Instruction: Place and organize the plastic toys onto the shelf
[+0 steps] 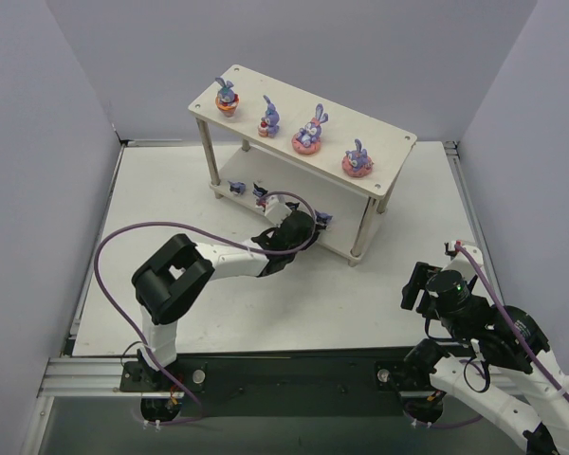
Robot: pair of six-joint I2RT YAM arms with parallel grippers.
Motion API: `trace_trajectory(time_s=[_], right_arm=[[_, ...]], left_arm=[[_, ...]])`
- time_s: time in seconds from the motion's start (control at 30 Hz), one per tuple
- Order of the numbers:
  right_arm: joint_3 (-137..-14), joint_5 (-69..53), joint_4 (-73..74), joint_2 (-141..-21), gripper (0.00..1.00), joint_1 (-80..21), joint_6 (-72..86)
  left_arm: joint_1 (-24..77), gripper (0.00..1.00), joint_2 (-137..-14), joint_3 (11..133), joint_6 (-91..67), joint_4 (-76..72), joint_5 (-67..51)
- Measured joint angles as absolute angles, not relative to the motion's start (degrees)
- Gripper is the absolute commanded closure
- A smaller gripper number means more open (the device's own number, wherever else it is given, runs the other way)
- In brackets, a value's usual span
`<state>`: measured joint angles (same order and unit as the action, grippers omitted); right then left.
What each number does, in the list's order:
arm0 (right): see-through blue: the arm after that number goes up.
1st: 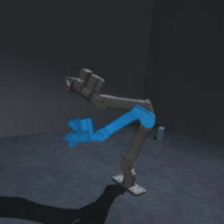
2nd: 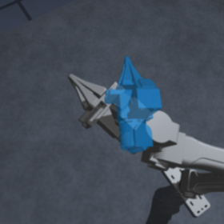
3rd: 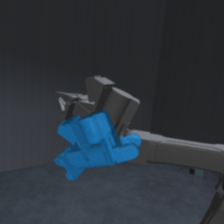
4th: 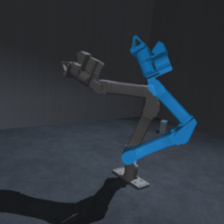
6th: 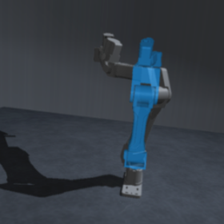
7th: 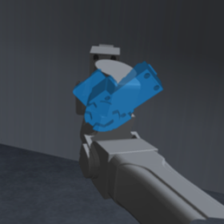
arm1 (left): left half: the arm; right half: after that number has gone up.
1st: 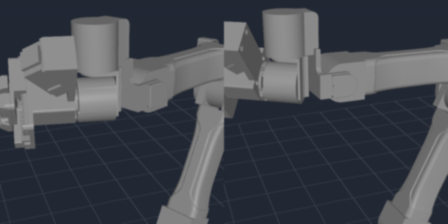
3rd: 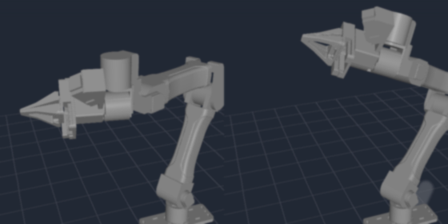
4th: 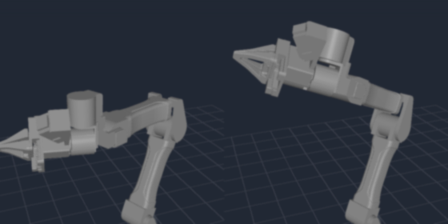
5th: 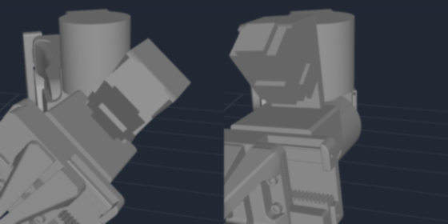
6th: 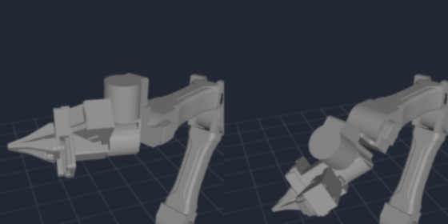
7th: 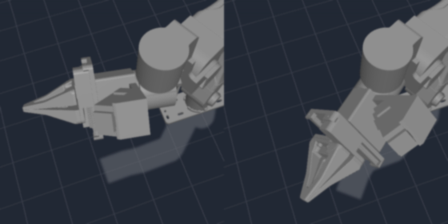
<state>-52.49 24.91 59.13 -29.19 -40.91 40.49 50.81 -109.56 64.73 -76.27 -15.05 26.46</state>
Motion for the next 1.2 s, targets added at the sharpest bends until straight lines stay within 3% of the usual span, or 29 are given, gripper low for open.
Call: trace_trajectory(time_s=[0.53,0.6,0.7,0.8,1.0,1.2], right_arm=[[-52.49,25.1,59.13,-29.19,0.35,-40.91,40.49],[-52.49,25.08,59.11,-29.19,0.34,-40.91,40.49],[-52.49,25.08,59.13,-29.23,0.32,-40.91,40.49],[-52.49,25.15,59.11,-29.58,0.3,-40.91,40.51],[-53.36,26.63,59.07,-32.03,0.29,-40.91,40.77],[-56.12,30.2,58.92,-34.79,0.29,-40.88,40.93]], left_arm=[[50.81,1.0,-107.68,63.16,-73.38,-12.43,26.61],[51.16,0.86,-105.84,62.72,-71.07,-10.87,27.0],[52.25,0.45,-100.97,61.8,-67.37,-7.6,28.27],[53.6,0.22,-93.54,59.9,-64.47,-3.05,30.26],[54.65,0.15,-77.49,58.41,-56.03,11.16,32.97],[54.65,0.15,-70.96,64.62,-48.73,28.25,38.68]])
